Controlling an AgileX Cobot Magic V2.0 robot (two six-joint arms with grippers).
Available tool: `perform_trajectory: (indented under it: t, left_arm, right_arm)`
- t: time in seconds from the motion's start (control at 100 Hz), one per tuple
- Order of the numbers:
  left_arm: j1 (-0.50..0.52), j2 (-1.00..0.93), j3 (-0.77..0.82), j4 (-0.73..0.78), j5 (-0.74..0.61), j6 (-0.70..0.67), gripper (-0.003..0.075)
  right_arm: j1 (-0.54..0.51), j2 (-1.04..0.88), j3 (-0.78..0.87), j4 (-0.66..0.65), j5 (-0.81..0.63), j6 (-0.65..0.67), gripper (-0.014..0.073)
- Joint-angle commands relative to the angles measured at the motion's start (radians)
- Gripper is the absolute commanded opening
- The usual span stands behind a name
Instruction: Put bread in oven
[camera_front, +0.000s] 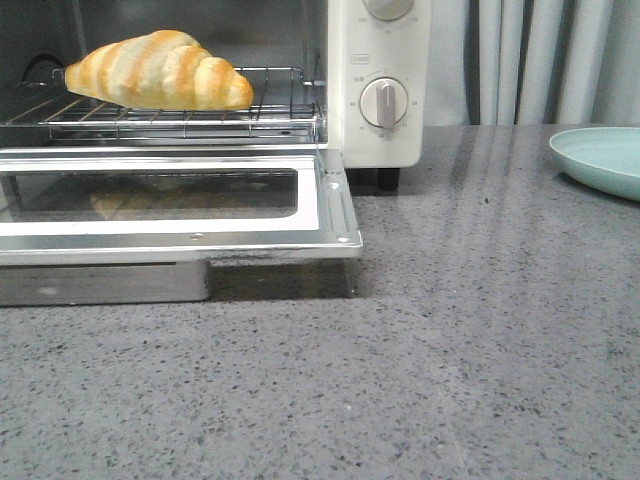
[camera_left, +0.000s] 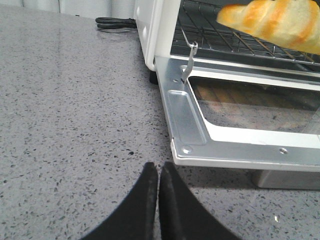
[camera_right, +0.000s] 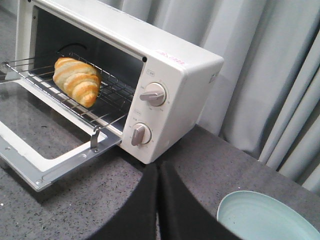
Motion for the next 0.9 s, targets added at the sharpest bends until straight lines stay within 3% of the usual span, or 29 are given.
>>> perform_trajectory:
  t: [0.0, 0.09, 0.25, 0.35, 0.52, 0.72, 0.89]
  left_arm:
    - [0.003, 0.003, 0.024, -0.016, -0.067, -0.008, -0.0021]
    - [0.003, 0.003, 0.024, -0.016, -0.067, -0.008, -0.0021]
    - [0.003, 0.003, 0.024, -0.016, -0.067, -0.008, -0.0021]
    - [0.003, 0.003, 0.024, -0.016, -0.067, -0.008, -0.0021]
    - [0.003, 0.003, 0.024, -0.016, -0.067, -0.008, -0.0021]
    - [0.003, 0.003, 0.024, -0.016, -0.067, -0.008, -0.0021]
    - [0.003, 0.003, 0.024, -0.016, -0.067, -0.008, -0.0021]
  right_arm:
    - [-0.027, -0.006, 0.015, -0.018, -0.05, -0.002, -0.0058]
    - [-0.106, -0.031, 0.107, -0.007, -0.101, -0.002, -0.0058]
    - [-0.332, -0.094, 0.33, 0.191, -0.321, -0.002, -0.0058]
    - [-0.451, -0.148, 0.451, 0.223, -0.412, -0.002, -0.0058]
    - [-0.561, -0.268, 0.57, 0.279, -0.372, -0.002, -0.0058]
    - [-0.618, -0.34, 0.566, 0.305, -0.122, -0.002, -0.0058]
    - [-0.619, -0.34, 0.566, 0.305, -0.124, -0.002, -0.0058]
